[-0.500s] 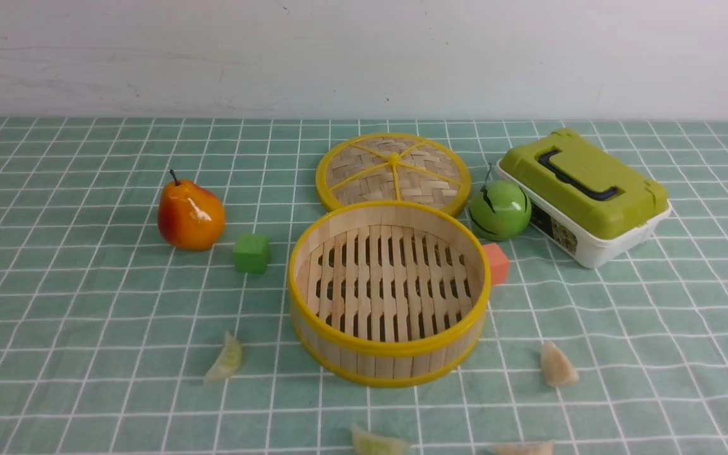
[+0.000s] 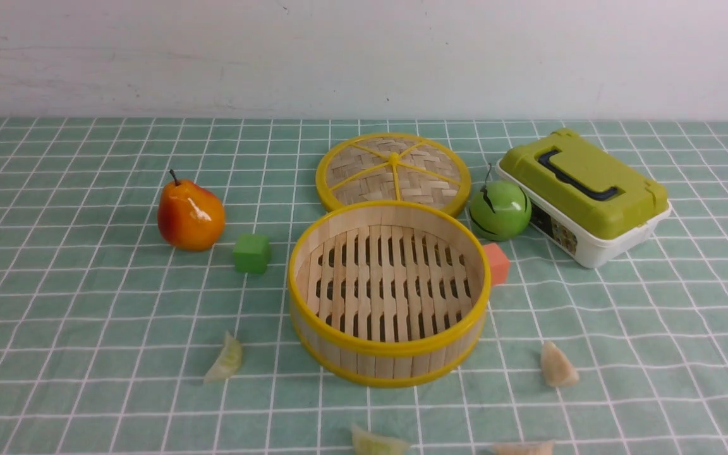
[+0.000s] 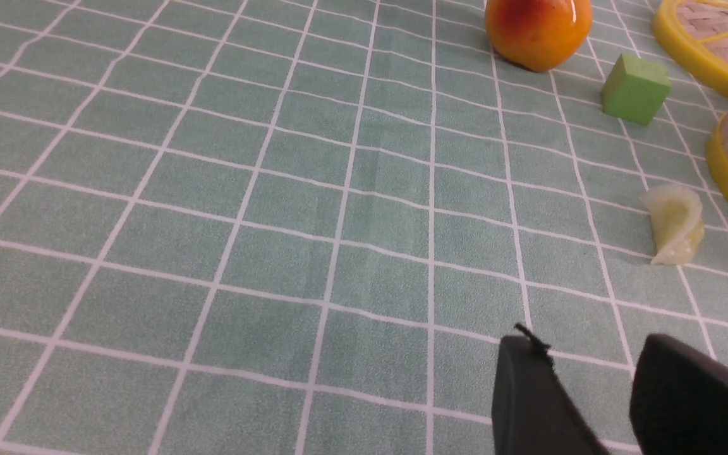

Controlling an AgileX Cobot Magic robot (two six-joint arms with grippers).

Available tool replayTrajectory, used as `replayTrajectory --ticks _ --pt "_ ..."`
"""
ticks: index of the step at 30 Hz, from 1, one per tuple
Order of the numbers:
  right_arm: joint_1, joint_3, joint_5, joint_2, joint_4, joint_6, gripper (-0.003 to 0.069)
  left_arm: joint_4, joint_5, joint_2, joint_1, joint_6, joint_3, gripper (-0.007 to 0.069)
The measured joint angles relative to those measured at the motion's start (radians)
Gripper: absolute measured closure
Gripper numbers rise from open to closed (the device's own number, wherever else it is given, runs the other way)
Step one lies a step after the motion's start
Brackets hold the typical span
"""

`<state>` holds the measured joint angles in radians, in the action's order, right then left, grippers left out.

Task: Put the dumplings into the steamer on the table with the blue tablecloth.
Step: 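Reach for and grasp a dumpling on the table with the left gripper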

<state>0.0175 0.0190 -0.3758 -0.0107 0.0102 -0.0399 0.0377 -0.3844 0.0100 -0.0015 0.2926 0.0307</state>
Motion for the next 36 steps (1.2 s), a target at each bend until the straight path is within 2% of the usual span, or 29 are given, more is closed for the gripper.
replayTrajectory --ticks 32,36 --pt "0.0 0.0 0.0 0.0 0.0 0.001 0.0419 0.001 0.0 0.0 0.0 0.0 0.0 0.0387" --pt "0.0 0.0 0.0 0.0 0.006 0.001 0.0419 0.035 0.031 0.0 0.0 0.005 0.0 0.0387"
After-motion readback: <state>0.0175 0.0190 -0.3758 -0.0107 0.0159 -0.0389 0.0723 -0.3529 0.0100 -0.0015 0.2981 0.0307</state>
